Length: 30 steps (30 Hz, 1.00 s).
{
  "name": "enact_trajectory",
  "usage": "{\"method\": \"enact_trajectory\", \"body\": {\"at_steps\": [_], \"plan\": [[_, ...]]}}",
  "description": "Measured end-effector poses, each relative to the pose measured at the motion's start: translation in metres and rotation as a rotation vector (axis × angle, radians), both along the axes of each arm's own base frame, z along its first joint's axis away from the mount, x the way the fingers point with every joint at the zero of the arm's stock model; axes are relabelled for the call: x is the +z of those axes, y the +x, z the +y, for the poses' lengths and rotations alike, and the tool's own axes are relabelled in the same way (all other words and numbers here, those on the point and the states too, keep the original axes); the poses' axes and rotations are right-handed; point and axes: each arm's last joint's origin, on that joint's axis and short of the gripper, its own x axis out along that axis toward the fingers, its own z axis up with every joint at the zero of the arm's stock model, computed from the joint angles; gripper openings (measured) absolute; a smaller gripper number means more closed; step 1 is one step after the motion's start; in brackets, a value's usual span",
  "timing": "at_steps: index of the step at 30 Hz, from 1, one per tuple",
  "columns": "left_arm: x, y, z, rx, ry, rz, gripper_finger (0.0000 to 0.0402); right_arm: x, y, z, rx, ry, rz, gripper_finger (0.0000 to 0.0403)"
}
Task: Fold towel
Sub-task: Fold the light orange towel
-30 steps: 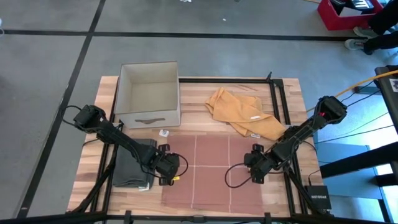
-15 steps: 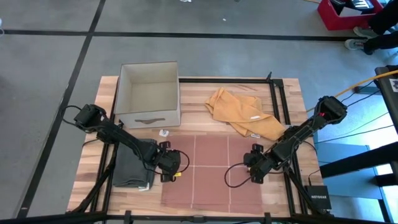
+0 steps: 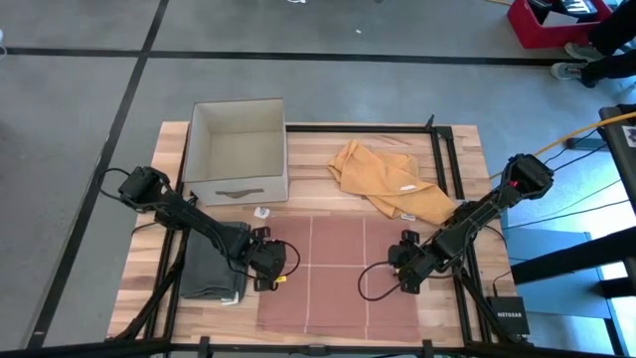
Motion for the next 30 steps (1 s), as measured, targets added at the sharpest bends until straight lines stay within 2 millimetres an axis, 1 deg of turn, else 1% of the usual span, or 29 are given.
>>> {"method": "enact_trajectory", "body": {"at_steps": [4, 7, 8, 11, 14, 16, 18, 21, 23, 25, 26, 28, 30], "plan": [[0.000, 0.000, 0.000, -0.010, -0.011, 0.008, 0.0155, 0.000, 0.000, 0.000, 0.001, -0.001, -0.002, 0.0271], [0.009, 0.001, 0.000, -0.003, -0.057, 0.055, 0.0155, 0.009, 0.001, 0.001, 0.004, -0.002, 0.019, 0.0271], [0.015, 0.002, -0.001, 0.003, -0.070, 0.062, 0.0155, 0.015, 0.002, 0.002, 0.007, 0.002, 0.031, 0.0271], [0.036, 0.005, -0.010, 0.014, -0.106, 0.046, 0.0155, 0.045, 0.008, 0.011, 0.010, 0.071, 0.001, 0.0271], [0.053, 0.008, -0.036, -0.031, -0.189, -0.054, 0.0155, 0.066, 0.008, 0.028, 0.025, 0.151, -0.055, 0.0271], [0.057, 0.004, -0.058, -0.078, -0.247, -0.109, 0.0155, 0.076, 0.006, 0.044, 0.041, 0.220, -0.111, 0.0271], [0.055, -0.002, -0.081, -0.125, -0.293, -0.144, 0.0155, 0.076, 0.002, 0.060, 0.052, 0.254, -0.143, 0.0271], [0.042, -0.012, -0.105, -0.153, -0.315, -0.129, 0.0155, 0.068, -0.002, 0.082, 0.046, 0.273, -0.165, 0.0271], [0.034, -0.015, -0.117, -0.136, -0.317, -0.095, 0.0155, 0.066, 0.000, 0.099, 0.050, 0.292, -0.165, 0.0271], [0.031, -0.015, -0.127, -0.134, -0.308, -0.061, 0.0155, 0.064, 0.005, 0.112, 0.061, 0.261, -0.141, 0.0271], [0.034, -0.014, -0.132, -0.138, -0.304, -0.056, 0.0155, 0.065, 0.008, 0.118, 0.071, 0.235, -0.132, 0.0271], [0.045, -0.009, -0.142, -0.142, -0.291, -0.060, 0.0155, 0.073, 0.017, 0.131, 0.089, 0.201, -0.125, 0.0271], [0.054, -0.006, -0.147, -0.139, -0.245, -0.056, 0.0155, 0.080, 0.023, 0.138, 0.106, 0.135, -0.104, 0.0271]]}}
